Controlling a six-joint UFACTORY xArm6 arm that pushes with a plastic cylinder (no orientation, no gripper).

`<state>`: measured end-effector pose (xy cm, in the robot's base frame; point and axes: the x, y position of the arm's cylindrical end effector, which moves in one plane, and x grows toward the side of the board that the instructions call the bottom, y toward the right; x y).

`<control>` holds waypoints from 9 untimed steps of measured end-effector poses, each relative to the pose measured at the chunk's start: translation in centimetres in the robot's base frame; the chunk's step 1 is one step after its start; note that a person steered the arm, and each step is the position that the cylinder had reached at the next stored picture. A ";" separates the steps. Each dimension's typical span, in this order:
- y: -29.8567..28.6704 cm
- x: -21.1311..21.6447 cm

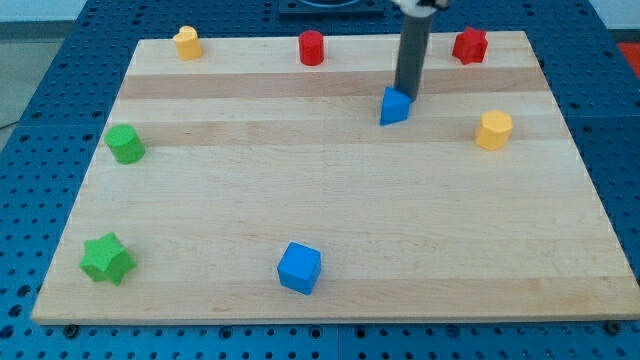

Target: Move the blue triangle to the right of the blue cube

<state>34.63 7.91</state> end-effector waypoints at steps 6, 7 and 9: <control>-6.2 5.2; -9.3 4.0; -9.9 11.5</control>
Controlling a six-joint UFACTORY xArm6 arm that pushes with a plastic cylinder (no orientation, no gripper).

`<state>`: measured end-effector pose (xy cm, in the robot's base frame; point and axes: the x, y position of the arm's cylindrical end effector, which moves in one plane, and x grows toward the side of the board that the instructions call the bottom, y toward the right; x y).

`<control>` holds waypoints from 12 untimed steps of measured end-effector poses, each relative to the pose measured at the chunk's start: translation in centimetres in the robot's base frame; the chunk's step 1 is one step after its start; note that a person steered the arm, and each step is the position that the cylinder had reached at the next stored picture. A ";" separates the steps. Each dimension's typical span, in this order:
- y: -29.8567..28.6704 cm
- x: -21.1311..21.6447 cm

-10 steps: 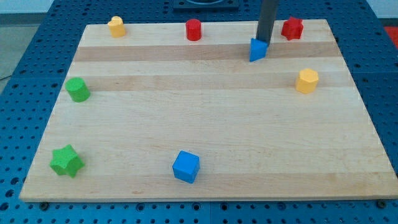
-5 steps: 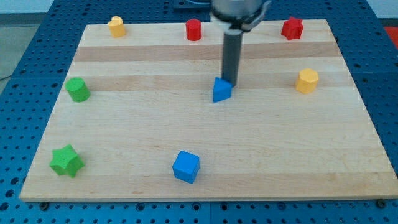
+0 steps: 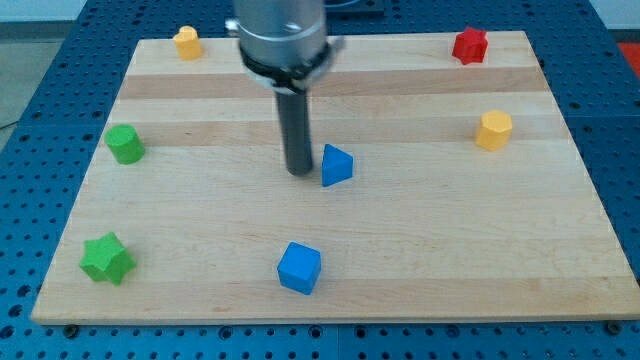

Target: Move the blue triangle to the right of the blue cube

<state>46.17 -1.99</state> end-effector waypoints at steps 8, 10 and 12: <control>4.6 3.3; 5.9 -1.1; 14.4 5.4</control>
<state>51.59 12.38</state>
